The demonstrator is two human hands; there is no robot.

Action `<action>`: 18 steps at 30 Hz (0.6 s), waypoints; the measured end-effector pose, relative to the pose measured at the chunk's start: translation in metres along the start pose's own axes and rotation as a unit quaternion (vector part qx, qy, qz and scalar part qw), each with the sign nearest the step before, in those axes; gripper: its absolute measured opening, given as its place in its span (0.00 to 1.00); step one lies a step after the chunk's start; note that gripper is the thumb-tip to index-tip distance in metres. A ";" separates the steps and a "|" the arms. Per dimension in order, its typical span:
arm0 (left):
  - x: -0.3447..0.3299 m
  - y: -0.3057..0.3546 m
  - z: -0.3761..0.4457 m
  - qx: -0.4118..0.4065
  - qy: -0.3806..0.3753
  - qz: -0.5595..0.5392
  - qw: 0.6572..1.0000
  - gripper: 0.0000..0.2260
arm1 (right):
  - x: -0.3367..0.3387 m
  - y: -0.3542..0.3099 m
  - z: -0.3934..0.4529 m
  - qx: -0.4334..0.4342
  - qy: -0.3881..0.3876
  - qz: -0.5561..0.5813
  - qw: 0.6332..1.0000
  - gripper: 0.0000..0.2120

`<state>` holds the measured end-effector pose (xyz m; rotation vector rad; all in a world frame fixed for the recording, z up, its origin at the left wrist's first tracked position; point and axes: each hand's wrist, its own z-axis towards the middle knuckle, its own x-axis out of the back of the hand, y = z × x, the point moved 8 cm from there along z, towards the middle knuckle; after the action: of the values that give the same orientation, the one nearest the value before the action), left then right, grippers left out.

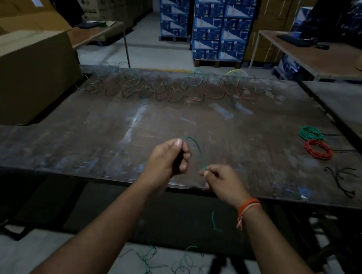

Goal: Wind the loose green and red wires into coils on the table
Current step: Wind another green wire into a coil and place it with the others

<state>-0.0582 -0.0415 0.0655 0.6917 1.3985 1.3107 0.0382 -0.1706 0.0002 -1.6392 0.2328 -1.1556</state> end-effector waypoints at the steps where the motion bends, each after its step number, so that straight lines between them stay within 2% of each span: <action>1: 0.008 0.001 0.003 0.008 0.032 -0.059 0.998 0.12 | -0.010 -0.002 -0.005 0.010 -0.042 -0.019 0.999 0.12; 3: 0.030 0.003 0.010 0.012 0.102 -0.152 0.983 0.12 | -0.029 0.001 -0.019 0.015 -0.107 -0.016 0.994 0.10; 4: 0.044 0.004 0.013 0.008 0.139 -0.185 0.973 0.13 | -0.034 0.003 -0.026 0.021 -0.111 -0.012 0.994 0.08; 7: 0.085 0.005 0.014 0.004 0.228 -0.255 0.940 0.14 | -0.033 0.010 -0.043 0.045 -0.052 0.024 0.997 0.06; 10: 0.110 0.004 0.008 0.003 0.263 -0.288 0.921 0.14 | -0.024 0.001 -0.057 0.073 0.009 0.051 0.996 0.07; 13: 0.103 0.000 0.004 0.005 0.224 -0.197 0.954 0.15 | -0.022 -0.037 -0.064 0.169 0.006 0.002 0.986 0.02; 16: 0.074 -0.015 -0.001 0.041 0.119 -0.082 0.989 0.14 | -0.017 -0.079 -0.064 0.231 0.017 -0.008 0.973 0.04; 18: 0.057 -0.020 -0.005 0.051 0.046 -0.002 0.998 0.14 | -0.009 -0.101 -0.061 0.251 0.042 0.002 0.967 0.04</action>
<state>-0.0747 0.0043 0.0285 0.7027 1.5482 1.2885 -0.0519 -0.1618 0.0761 -1.1446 -0.0085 -1.1670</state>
